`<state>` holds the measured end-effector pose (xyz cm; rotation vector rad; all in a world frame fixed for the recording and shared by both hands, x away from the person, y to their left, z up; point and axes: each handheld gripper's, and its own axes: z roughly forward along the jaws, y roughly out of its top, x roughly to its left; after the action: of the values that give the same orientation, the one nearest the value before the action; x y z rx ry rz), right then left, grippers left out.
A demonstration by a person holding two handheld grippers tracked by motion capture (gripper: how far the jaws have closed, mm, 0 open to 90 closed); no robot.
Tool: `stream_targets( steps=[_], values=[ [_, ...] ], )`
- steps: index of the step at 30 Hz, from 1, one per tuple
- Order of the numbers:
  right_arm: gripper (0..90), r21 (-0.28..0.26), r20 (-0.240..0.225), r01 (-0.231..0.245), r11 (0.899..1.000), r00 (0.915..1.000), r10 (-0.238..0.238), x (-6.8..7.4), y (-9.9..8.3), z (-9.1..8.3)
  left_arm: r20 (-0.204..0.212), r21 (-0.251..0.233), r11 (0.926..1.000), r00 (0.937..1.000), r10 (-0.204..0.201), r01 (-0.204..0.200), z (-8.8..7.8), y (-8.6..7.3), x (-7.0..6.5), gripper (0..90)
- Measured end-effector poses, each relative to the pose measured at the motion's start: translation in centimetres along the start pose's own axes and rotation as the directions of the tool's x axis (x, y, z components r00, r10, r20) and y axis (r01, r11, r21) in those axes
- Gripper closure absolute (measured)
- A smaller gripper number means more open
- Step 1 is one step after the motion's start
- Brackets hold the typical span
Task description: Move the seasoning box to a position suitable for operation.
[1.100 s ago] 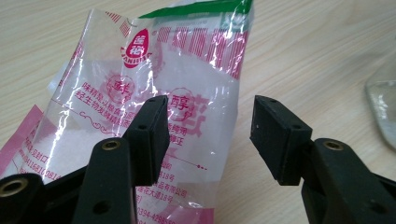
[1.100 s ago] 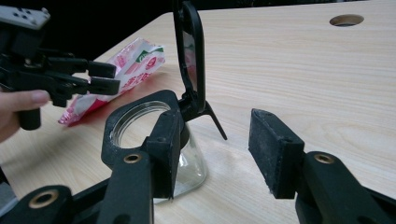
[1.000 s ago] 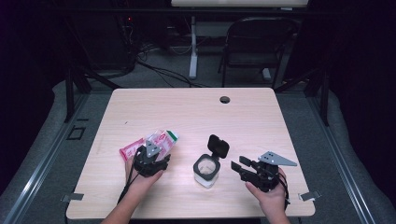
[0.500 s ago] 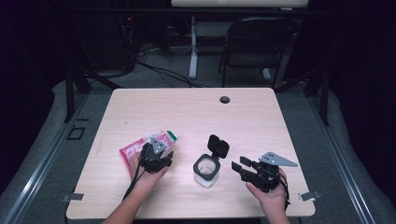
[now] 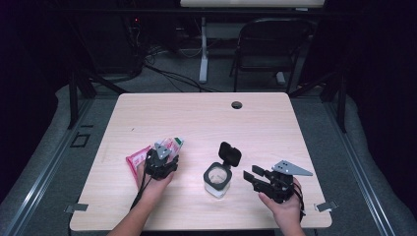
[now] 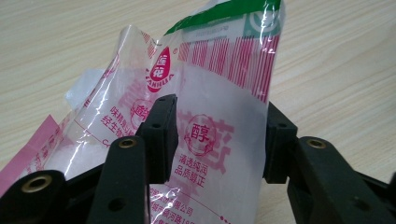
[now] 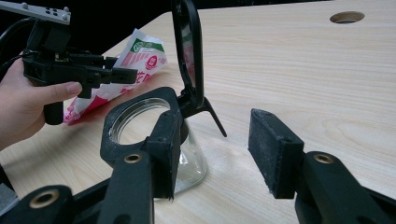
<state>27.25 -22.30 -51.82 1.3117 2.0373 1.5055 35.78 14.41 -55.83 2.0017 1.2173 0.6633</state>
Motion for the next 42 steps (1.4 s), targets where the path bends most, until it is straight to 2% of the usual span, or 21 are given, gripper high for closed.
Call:
stream_targets(
  steps=[3,8,11,24,29,35,42],
  values=[
    [54.0,0.001,-0.001,0.000,1.000,1.0000,0.000,0.0,0.0,0.0,0.011,-0.003,0.9997,0.9997,-0.023,0.023,0.0,-0.1,0.3,59.5],
    [54.1,0.008,0.000,-0.001,1.000,1.0000,0.001,0.0,-0.1,0.1,0.024,-0.008,0.9987,0.9984,-0.051,0.051,0.0,-0.3,0.7,69.7],
    [54.1,0.006,0.001,-0.004,1.000,1.0000,0.004,0.0,-0.2,0.2,0.029,-0.003,0.9984,0.9980,-0.056,0.056,0.0,-0.3,0.9,71.5],
    [54.2,0.013,0.003,-0.011,1.000,0.9999,0.011,-0.1,-0.3,0.4,0.060,0.013,0.9909,0.9891,-0.134,0.134,0.3,-0.9,2.1,82.8],
    [54.3,0.015,0.003,-0.008,1.000,1.0000,0.008,-0.1,-0.3,0.3,0.057,0.020,0.9900,0.9885,-0.140,0.139,0.3,-0.9,2.3,86.8],
    [54.4,0.013,0.007,-0.010,1.000,0.9999,0.009,-0.2,-0.3,0.3,0.073,0.028,0.9887,0.9862,-0.149,0.147,0.3,-1.0,2.6,89.7],
    [54.4,0.014,0.006,-0.008,1.000,0.9999,0.008,-0.2,-0.3,0.3,0.083,0.032,0.9880,0.9847,-0.153,0.151,0.2,-1.0,2.8,90.0]
  ],
)
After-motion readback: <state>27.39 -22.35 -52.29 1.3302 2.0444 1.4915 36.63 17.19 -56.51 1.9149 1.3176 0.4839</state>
